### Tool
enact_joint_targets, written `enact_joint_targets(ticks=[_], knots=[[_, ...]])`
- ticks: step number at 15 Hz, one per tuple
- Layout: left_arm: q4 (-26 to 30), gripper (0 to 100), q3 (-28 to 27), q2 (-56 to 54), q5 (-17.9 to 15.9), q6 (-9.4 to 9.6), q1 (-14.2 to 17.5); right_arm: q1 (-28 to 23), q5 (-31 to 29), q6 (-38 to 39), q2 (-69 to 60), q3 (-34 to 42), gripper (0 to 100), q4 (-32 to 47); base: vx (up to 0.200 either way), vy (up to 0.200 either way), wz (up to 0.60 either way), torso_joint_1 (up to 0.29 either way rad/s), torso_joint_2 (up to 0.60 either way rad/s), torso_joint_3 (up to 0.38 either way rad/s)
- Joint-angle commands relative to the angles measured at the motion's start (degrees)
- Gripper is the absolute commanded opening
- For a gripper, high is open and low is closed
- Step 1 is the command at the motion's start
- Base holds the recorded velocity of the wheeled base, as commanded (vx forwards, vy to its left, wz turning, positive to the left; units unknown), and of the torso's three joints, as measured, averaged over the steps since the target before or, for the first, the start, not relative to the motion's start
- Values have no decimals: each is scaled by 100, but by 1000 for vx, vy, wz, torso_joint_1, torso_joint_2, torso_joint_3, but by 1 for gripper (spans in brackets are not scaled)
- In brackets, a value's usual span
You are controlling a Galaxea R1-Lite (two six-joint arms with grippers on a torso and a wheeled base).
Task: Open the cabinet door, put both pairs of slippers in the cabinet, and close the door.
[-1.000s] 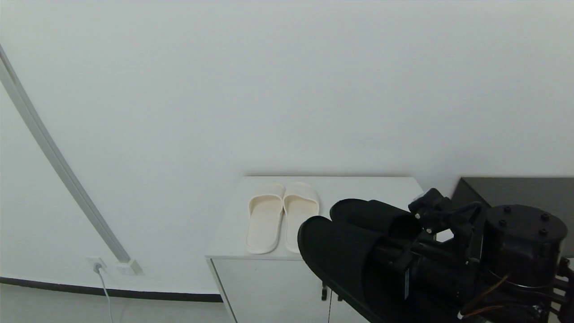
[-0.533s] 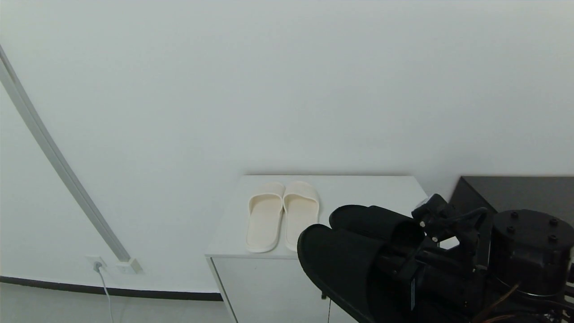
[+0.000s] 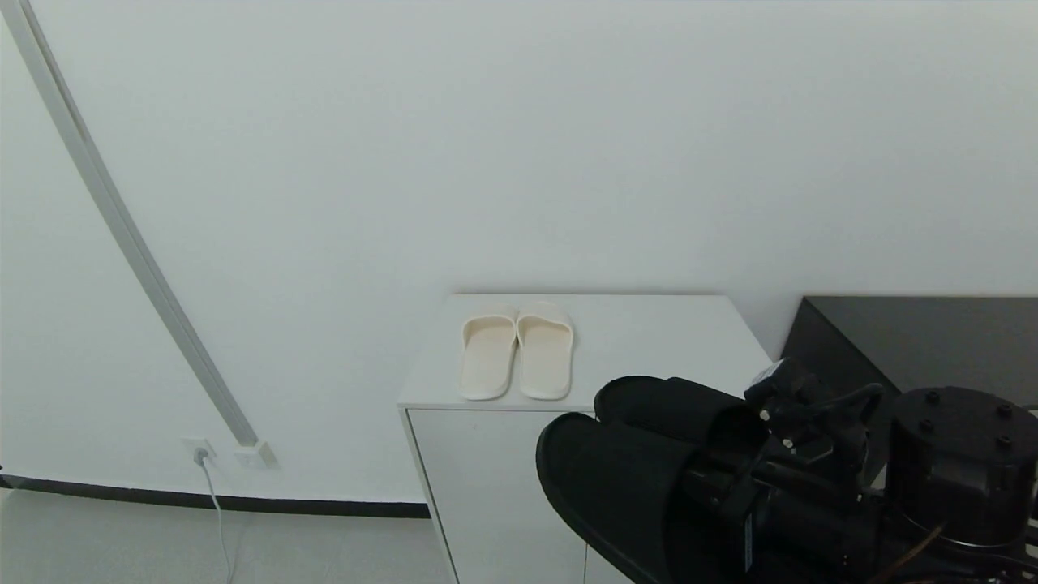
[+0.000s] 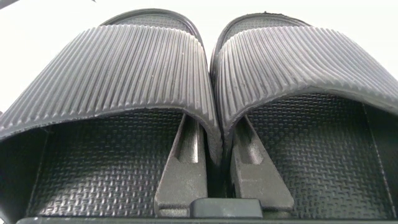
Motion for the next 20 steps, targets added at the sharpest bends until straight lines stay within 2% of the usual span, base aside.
enact_joint_targets(ticks=[1, 14, 20], knots=[[1, 0, 1, 7, 0, -13, 6, -5, -7, 1, 21, 27, 0, 2, 0, 0, 0, 0, 0, 0], [1, 0, 1, 7, 0, -4, 6, -5, -7, 1, 38, 97, 0, -6, 0, 0, 0, 0, 0, 0], [1, 0, 1, 7, 0, 5, 6, -5, -7, -8, 38, 150, 0, -6, 0, 0, 0, -147, 337, 176]])
